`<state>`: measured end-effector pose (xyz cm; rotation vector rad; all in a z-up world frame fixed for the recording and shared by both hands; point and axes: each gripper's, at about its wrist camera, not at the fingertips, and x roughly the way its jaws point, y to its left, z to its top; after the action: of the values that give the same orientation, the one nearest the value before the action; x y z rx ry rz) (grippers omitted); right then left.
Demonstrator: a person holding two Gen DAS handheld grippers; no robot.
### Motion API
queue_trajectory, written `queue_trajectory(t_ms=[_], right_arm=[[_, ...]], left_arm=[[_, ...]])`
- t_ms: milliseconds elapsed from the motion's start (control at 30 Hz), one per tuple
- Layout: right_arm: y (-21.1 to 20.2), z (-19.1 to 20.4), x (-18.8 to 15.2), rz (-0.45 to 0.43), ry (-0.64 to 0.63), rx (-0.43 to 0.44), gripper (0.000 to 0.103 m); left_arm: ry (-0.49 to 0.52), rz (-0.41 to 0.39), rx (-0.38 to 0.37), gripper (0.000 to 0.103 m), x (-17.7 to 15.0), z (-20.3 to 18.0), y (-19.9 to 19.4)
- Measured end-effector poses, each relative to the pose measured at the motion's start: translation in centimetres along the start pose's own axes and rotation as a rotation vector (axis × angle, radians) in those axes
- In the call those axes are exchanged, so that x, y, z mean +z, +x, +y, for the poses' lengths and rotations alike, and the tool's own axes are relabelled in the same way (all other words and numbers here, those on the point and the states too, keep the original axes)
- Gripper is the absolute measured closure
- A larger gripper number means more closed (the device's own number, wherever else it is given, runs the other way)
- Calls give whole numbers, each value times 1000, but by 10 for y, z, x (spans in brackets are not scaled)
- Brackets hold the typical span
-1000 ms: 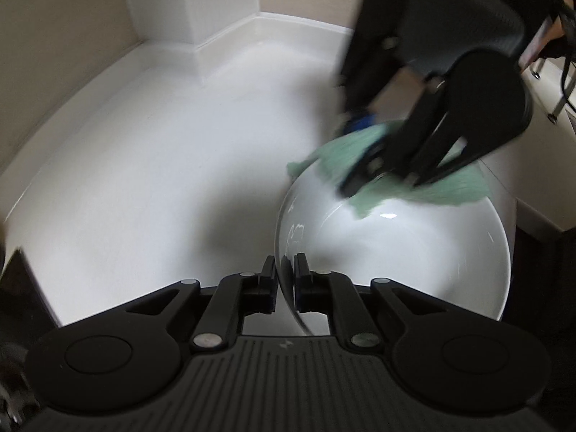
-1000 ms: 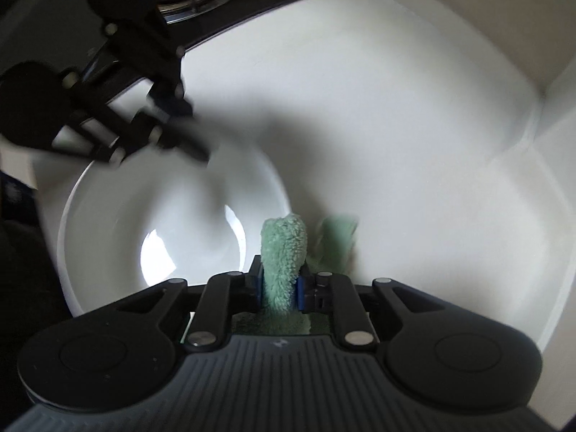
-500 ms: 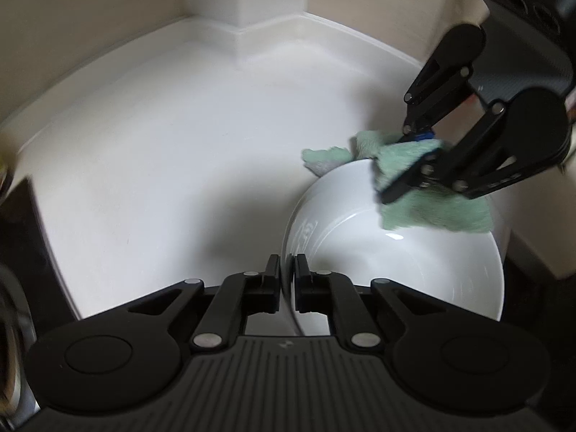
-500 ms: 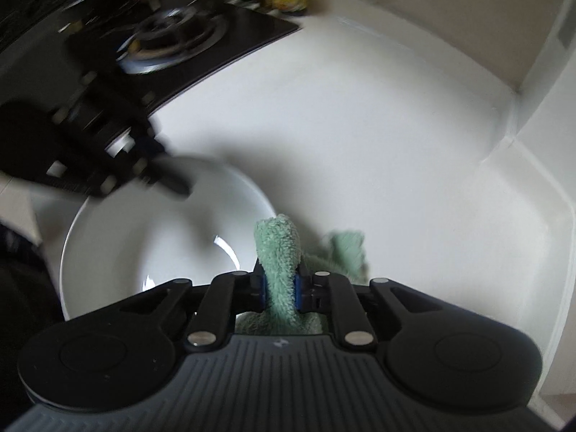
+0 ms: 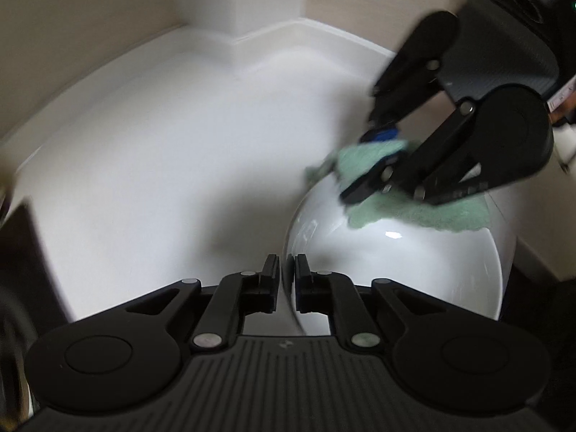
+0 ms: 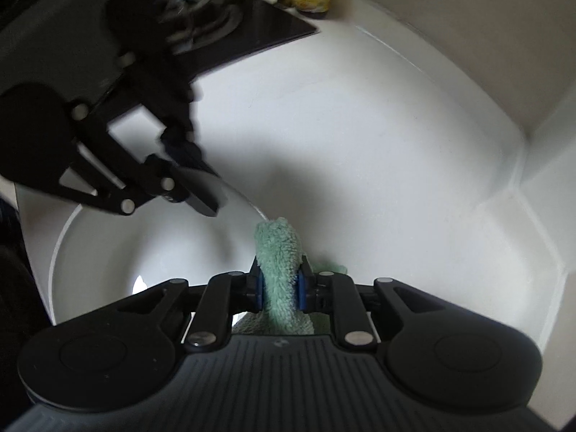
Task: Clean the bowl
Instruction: 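Hold the rim with the left gripper while the right gripper rubs the cloth along the rim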
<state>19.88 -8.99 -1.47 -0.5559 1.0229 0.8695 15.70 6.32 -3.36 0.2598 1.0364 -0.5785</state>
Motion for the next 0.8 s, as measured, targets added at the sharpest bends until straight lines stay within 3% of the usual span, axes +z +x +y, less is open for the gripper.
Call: queue_trajectory(t_ms=[133,200,367,500,667,800], right_arm=[[-6,-3,-13,-19,93,4,92],[-8,4,-17,4,44,15,92],[-14,6,-15,118,-104,90,91],[-7,9,-2,93,-140,-31,91],[-6,8,10,-16,-64,-24,88],[-12,3,0,-39,7,-9,91]], left_arm=[[-1,-18,-15,97,-15,-5,-10],[24,-12,-30,98,-14,-4,-11],[196,12,-55,98,8,-8,2],[230,21,-57,98,22,-8,10],[87,7,0,97,15,-7,1],[-21,-4,50,97,-9,-13,-11]])
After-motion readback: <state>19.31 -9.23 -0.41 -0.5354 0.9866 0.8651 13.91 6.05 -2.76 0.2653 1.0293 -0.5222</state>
